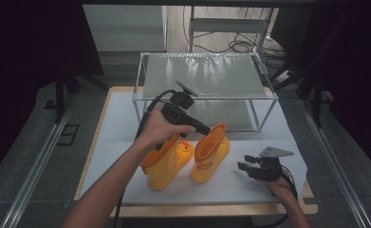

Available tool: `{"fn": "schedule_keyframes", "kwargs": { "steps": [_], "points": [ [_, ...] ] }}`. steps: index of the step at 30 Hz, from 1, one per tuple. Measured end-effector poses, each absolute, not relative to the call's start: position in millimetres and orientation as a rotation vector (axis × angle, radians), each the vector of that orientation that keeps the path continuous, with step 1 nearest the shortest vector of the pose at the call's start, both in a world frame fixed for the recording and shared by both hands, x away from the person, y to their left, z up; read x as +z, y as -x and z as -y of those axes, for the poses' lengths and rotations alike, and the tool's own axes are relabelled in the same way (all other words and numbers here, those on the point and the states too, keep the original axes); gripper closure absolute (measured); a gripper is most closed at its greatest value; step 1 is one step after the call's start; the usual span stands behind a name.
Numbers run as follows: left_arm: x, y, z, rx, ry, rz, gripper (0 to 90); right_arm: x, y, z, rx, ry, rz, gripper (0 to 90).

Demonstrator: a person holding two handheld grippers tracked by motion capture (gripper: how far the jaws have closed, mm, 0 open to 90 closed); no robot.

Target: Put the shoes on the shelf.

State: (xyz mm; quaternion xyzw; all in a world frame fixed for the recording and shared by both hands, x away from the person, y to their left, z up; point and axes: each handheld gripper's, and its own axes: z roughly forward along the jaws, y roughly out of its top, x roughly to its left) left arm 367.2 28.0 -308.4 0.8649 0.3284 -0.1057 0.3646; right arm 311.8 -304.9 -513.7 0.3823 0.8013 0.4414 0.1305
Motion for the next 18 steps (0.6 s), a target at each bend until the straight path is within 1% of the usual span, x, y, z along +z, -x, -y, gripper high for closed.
{"fn": "schedule_keyframes", "kwargs": {
  "steps": [11,18],
  "points": [
    [-322,-372,-3,-0.255,-2.301,-0.881,54.7,-514,-312,306,1.279,-1.115,-2.328,50.4],
    [-334,-375,6,-0.249,-2.34,-0.917,55.8,-514,-312,307,1.279,-1.124,-2.324,50.4]
  ]
}}
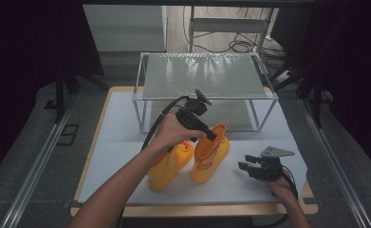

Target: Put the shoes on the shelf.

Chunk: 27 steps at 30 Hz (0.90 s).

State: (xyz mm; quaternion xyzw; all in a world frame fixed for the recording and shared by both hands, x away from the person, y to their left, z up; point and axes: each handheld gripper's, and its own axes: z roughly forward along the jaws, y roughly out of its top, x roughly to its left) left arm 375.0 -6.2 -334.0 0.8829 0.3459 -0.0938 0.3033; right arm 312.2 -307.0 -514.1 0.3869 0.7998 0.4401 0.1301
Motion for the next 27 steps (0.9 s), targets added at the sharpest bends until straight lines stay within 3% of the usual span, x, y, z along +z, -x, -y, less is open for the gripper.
{"fn": "schedule_keyframes", "kwargs": {
  "steps": [11,20,27],
  "points": [
    [-353,-377,15,-0.197,-2.425,-0.957,63.3,-515,-313,307,1.259,-1.122,-2.33,50.4],
    [-358,-376,20,-0.156,-2.44,-0.976,86.9,-515,-313,308,1.257,-1.139,-2.319,50.4],
    [-355,-377,18,-0.172,-2.408,-0.966,87.4,-514,-313,308,1.256,-1.147,-2.304,50.6]
  ]
}}
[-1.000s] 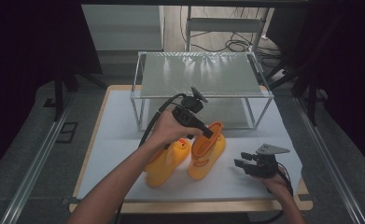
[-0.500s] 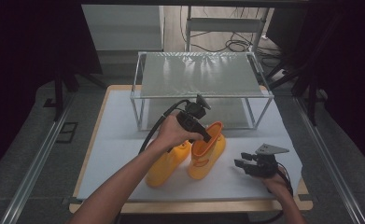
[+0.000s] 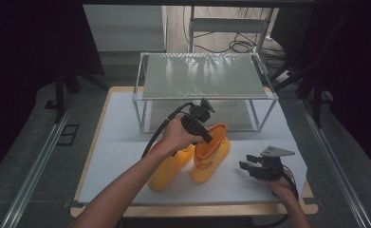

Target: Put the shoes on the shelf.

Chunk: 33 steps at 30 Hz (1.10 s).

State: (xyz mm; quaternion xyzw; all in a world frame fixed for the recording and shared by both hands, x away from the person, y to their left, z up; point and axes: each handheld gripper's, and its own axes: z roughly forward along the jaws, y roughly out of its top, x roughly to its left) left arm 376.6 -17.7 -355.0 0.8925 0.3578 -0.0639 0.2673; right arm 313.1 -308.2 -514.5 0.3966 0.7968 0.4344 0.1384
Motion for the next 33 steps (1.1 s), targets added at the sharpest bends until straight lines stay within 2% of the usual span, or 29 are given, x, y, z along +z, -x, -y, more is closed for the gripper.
{"fn": "schedule_keyframes", "kwargs": {
  "steps": [14,33],
  "points": [
    [-328,-350,-2,-0.18,-2.375,-0.863,87.4,-513,-313,311,1.252,-1.164,-2.291,50.7],
    [-341,-318,-54,-0.151,-2.372,-0.871,87.3,-514,-313,308,1.241,-1.164,-2.308,50.8]
  ]
}}
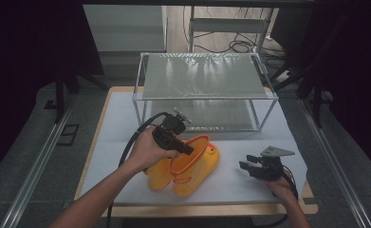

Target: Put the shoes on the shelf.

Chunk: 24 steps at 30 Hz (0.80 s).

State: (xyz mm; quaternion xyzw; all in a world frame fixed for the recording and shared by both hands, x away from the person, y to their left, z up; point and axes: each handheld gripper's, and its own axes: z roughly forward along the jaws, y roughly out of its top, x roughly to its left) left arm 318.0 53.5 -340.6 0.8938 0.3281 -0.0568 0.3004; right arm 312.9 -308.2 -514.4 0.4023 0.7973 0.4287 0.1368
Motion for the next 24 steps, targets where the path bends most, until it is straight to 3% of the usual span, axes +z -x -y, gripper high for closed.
{"fn": "schedule_keyframes", "kwargs": {
  "steps": [17,24],
  "points": [
    [-351,-309,-56,-0.082,-2.428,-0.843,83.5,-516,-313,310,1.253,-1.162,-2.309,50.7],
    [-341,-308,-62,-0.109,-2.362,-0.838,67.5,-516,-313,309,1.251,-1.16,-2.309,50.6]
  ]
}}
